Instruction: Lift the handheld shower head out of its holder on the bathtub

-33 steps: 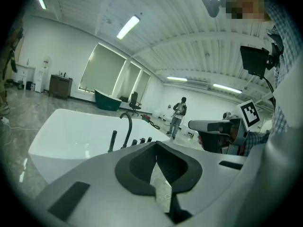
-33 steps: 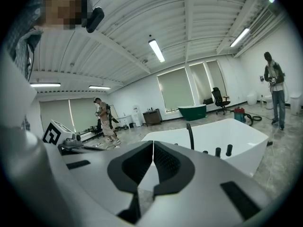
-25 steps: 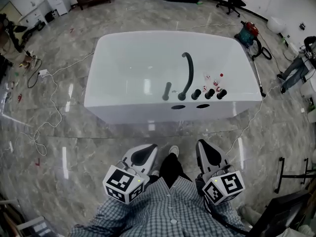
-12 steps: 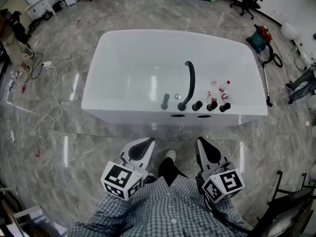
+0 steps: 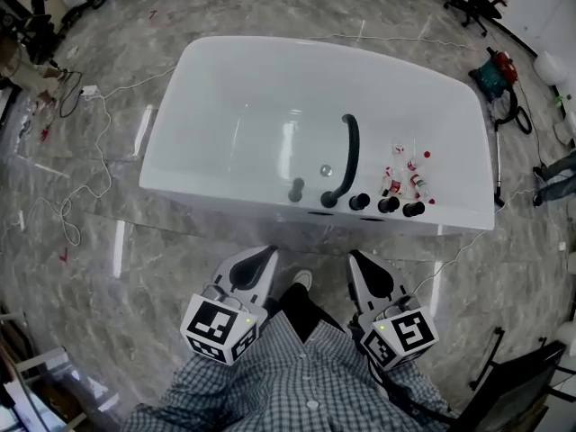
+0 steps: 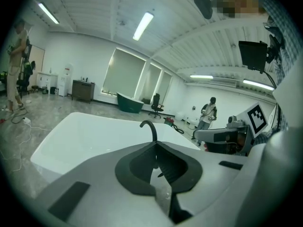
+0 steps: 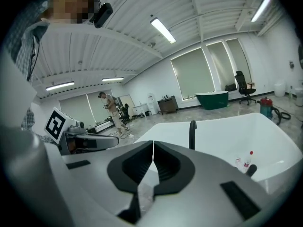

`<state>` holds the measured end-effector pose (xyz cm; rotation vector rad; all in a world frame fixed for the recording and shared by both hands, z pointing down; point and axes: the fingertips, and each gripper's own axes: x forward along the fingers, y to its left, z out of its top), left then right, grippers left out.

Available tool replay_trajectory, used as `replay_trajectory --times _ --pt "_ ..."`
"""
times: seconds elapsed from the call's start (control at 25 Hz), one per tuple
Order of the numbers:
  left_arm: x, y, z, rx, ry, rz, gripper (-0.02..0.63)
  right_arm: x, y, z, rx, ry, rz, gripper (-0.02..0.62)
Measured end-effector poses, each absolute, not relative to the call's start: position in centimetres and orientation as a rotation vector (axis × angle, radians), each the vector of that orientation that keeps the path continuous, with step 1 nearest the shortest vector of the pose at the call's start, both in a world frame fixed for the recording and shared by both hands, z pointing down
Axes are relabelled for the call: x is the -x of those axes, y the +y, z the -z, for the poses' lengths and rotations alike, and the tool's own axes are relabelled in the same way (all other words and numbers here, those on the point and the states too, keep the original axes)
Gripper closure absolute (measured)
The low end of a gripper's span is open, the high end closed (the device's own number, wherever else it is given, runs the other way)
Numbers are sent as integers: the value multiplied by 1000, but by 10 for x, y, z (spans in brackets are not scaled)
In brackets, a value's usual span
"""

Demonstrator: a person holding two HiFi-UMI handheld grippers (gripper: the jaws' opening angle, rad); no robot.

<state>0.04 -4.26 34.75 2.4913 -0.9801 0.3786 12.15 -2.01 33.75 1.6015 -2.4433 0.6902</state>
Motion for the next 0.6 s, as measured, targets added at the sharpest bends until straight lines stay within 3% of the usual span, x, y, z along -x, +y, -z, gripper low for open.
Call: replay_trajectory --times 0.6 --pt "-4 -96 -397 -2533 -888 -462 597 -112 -68 -386 -1631 -2366 -718 577"
